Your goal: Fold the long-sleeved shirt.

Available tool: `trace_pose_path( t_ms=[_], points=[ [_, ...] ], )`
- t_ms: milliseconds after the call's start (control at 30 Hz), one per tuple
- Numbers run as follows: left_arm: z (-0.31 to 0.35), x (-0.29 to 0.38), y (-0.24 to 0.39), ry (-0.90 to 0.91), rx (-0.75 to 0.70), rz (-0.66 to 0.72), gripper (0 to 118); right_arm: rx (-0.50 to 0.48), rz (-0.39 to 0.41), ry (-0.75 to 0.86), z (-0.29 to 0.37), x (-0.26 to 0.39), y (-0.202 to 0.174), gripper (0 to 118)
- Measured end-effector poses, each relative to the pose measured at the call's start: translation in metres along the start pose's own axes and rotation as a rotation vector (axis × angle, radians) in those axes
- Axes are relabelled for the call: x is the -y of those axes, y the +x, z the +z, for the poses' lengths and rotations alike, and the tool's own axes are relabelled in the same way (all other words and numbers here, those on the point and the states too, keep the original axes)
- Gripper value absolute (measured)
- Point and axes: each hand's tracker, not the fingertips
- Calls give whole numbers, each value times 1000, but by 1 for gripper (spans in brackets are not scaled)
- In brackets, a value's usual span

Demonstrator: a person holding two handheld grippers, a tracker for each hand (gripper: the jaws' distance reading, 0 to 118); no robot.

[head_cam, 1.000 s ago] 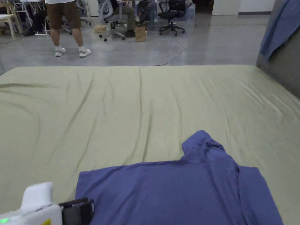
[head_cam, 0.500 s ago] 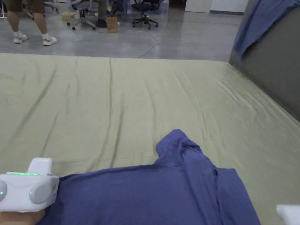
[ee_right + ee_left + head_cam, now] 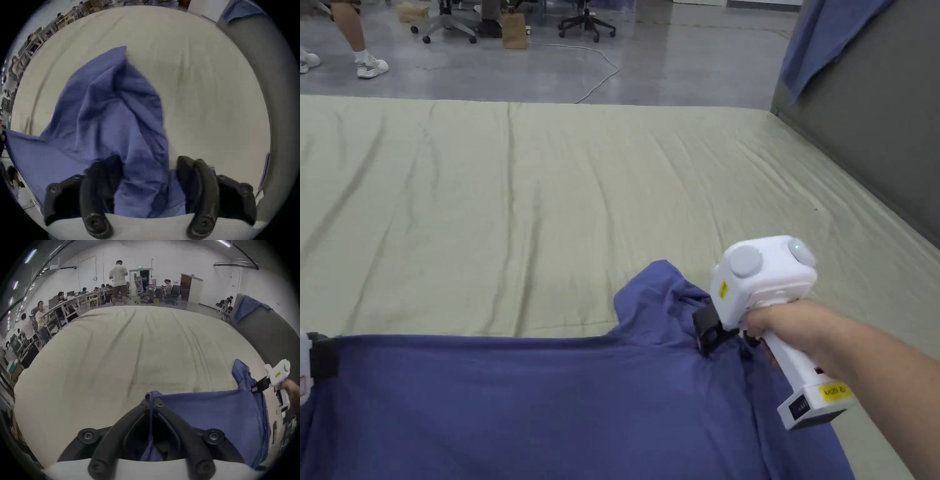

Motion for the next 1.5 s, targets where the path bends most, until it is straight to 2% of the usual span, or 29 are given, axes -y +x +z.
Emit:
trace_pose_path(
  t_ms=[33, 67, 100, 133, 200, 300, 400, 533, 600, 733, 833, 900, 1000, 1133, 1267, 1367, 1433, 1500],
  points=[
    [2, 0, -2, -2, 1, 5, 0, 26, -23, 37, 6, 2, -4, 56],
    [0, -1, -7, -4, 5, 13, 0, 36, -42, 42, 13, 3, -3, 33],
    [3, 0, -8, -6, 6, 21, 0, -37, -56, 63, 24, 9, -3, 14],
    [5, 0, -9, -13, 8, 28, 0, -75, -56, 82, 34, 15, -6, 14],
    [14, 0, -13, -14, 15, 61, 0, 14, 26, 138, 66, 27, -10, 14],
    [39, -1, -16, 3, 41, 105, 0, 37, 89, 250, 116, 59, -17, 14],
    [81, -1, -16, 59, 84, 156, 0, 77, 131, 435, 179, 111, -25, 14],
    [152, -5, -15, 161, 174, 225, 0, 4, 88, 659, 265, 190, -25, 14],
    [186, -15, -15, 222, 195, 242, 0, -3, 60, 767, 305, 220, -22, 14],
    [245, -56, -12, 364, 191, 218, 0, 0, 55, 914, 384, 240, -12, 14],
    [278, -99, -12, 461, 186, 223, 0, 0, 50, 977, 436, 225, -2, 14],
    [295, -136, -6, 513, 207, 225, 0, 34, 56, 1015, 472, 202, 4, 14],
    [309, -197, 4, 579, 181, 163, 0, 78, 43, 1072, 520, 153, 13, 14],
    [309, -269, 20, 609, 129, 95, 0, 76, 8, 1067, 565, 78, 23, 14],
    [295, -331, 34, 617, 69, 75, 0, 104, -38, 1035, 581, 1, 27, 14],
    [273, -364, 43, 596, 41, 88, 0, 203, -51, 986, 575, -51, 25, 14],
    [255, -379, 50, 579, 16, 90, 0, 195, -72, 967, 565, -78, 25, 14],
    [234, -388, 56, 562, -13, 84, 0, 183, -143, 949, 550, -100, 28, 14]
  ],
)
